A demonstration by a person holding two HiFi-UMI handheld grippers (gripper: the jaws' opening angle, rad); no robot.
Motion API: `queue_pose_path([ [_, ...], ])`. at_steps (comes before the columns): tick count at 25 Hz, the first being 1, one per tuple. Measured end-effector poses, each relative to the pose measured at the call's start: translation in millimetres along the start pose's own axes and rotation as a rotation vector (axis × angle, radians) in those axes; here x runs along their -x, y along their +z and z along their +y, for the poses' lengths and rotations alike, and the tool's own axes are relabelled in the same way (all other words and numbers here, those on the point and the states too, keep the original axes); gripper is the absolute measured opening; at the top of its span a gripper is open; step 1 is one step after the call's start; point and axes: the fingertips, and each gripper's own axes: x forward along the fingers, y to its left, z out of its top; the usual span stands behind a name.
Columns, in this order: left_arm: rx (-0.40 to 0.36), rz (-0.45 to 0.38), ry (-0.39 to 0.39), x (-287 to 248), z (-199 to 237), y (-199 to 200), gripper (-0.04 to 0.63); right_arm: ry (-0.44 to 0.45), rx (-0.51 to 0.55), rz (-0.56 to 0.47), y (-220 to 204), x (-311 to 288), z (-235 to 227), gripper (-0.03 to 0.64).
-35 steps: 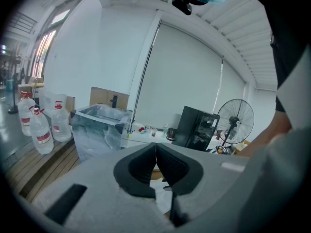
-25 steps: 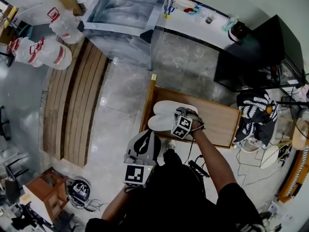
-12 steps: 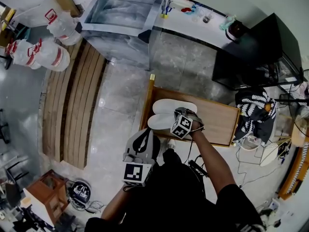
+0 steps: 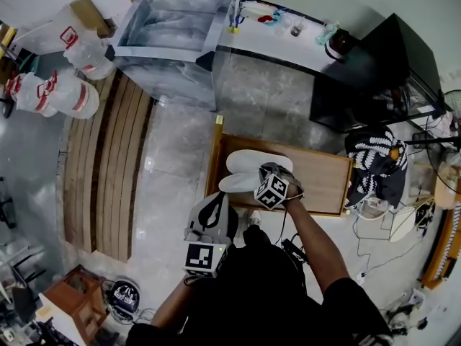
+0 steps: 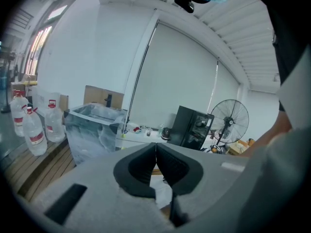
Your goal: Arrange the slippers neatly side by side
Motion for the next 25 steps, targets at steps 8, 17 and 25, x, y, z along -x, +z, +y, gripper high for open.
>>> queue_pose_path([
  [8,-0.021,0.002,-0.058,-7.3,-8.3,5.3,0.017,-0.048,-0.107,-0.001,-13.8,16.9,-14.4,0.028],
  [17,-0.03,0.016,-0.131,-15.7,-13.9,5.6,0.017,-0.103,-0.213,0.007,-29.0,31.0,-20.0,0.026],
  [25,-0.058,0.031,-0.171,-21.3,-22.8,3.1,0.017,-0.145,-0.291,-0.008,-37.9,41.4,-21.5,0.026],
])
